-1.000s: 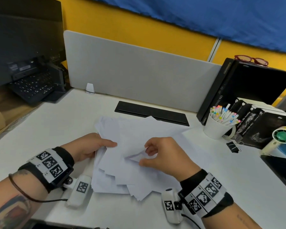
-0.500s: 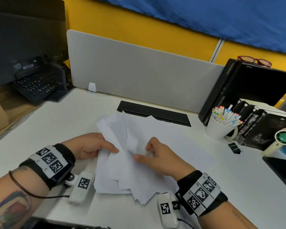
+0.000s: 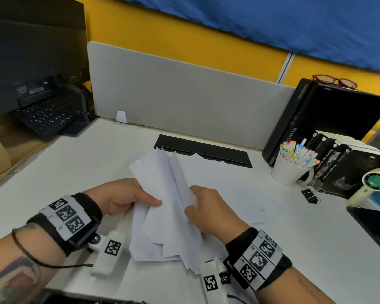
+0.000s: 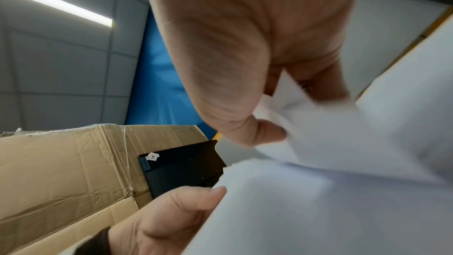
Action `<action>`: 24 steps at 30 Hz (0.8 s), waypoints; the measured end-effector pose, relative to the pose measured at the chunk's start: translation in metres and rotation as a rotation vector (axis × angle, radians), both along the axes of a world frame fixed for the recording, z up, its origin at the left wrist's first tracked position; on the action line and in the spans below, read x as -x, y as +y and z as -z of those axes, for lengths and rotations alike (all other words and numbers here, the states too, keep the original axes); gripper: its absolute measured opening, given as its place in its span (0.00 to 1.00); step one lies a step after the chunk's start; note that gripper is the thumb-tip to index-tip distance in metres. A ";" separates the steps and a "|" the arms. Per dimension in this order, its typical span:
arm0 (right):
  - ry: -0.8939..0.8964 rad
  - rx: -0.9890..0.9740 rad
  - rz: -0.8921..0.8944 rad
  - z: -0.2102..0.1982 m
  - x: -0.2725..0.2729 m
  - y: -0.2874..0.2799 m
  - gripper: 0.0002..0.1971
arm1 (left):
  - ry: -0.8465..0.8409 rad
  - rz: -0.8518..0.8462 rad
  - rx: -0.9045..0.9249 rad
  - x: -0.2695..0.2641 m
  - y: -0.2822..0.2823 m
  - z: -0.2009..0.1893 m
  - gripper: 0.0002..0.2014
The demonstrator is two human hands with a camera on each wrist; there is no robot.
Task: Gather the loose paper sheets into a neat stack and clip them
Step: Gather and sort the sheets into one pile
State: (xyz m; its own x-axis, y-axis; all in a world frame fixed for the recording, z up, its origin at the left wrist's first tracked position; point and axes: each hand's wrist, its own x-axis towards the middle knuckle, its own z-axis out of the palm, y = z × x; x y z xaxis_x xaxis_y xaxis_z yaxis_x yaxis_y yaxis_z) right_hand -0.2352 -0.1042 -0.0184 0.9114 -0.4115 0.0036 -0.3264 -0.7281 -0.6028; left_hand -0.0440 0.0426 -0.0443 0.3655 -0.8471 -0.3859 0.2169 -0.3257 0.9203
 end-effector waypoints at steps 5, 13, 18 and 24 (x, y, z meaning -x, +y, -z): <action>-0.076 0.198 -0.121 -0.017 0.011 -0.016 0.11 | 0.038 0.002 -0.026 -0.003 0.001 -0.003 0.41; 0.228 0.006 -0.287 -0.035 0.034 -0.048 0.24 | 0.120 -0.224 -0.105 -0.002 0.001 -0.012 0.18; 0.309 -0.176 -0.334 -0.024 0.030 -0.043 0.25 | 0.081 -0.213 -0.050 0.009 -0.004 -0.018 0.27; 0.324 -0.238 -0.192 -0.029 0.030 -0.052 0.32 | -0.121 -0.255 -0.199 0.003 -0.008 0.000 0.17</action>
